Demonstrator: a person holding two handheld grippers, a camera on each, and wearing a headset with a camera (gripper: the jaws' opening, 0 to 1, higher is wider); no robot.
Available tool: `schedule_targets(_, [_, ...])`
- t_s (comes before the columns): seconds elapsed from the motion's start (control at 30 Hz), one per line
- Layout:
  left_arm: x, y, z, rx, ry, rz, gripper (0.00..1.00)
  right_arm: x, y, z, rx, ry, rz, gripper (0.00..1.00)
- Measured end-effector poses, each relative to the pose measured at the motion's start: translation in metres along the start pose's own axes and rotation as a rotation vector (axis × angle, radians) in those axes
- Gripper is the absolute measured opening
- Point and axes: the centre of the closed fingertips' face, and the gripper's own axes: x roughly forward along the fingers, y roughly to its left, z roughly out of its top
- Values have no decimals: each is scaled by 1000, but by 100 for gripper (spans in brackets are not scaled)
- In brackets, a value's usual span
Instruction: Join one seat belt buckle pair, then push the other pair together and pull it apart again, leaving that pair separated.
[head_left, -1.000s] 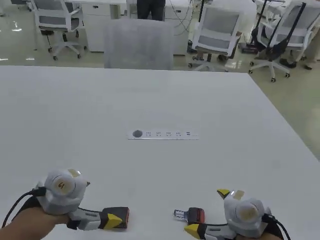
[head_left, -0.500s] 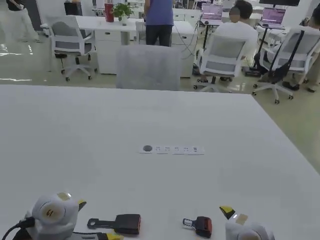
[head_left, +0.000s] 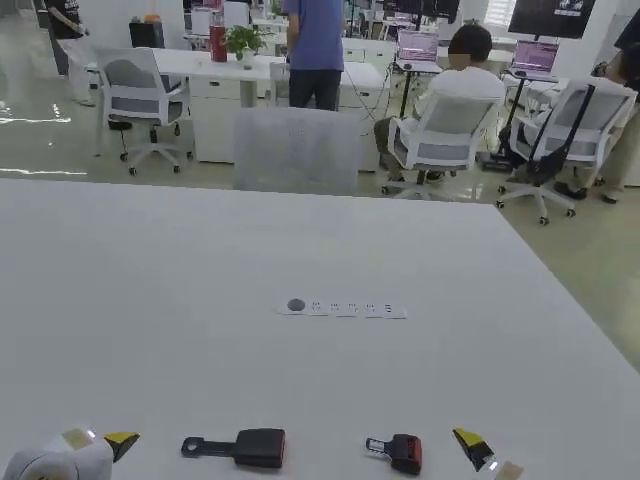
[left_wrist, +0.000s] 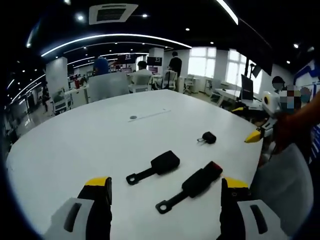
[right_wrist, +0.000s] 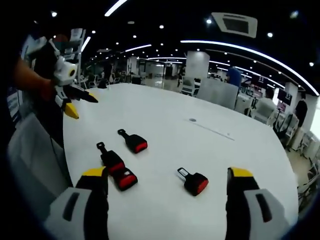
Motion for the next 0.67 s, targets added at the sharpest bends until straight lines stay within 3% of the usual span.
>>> schedule_targets(0.27, [-12, -7, -14, -33, -17, 7, 93, -10, 8, -2, 11, -18, -20, 100])
schedule_targets(0.37, [-15, -9, -18, -50, -24, 10, 92, -13, 9, -8, 11, 0, -20, 100])
schedule_targets(0.67, [-21, -10, -20, -71, -41, 22, 92, -19, 5, -15, 24, 13, -36, 100])
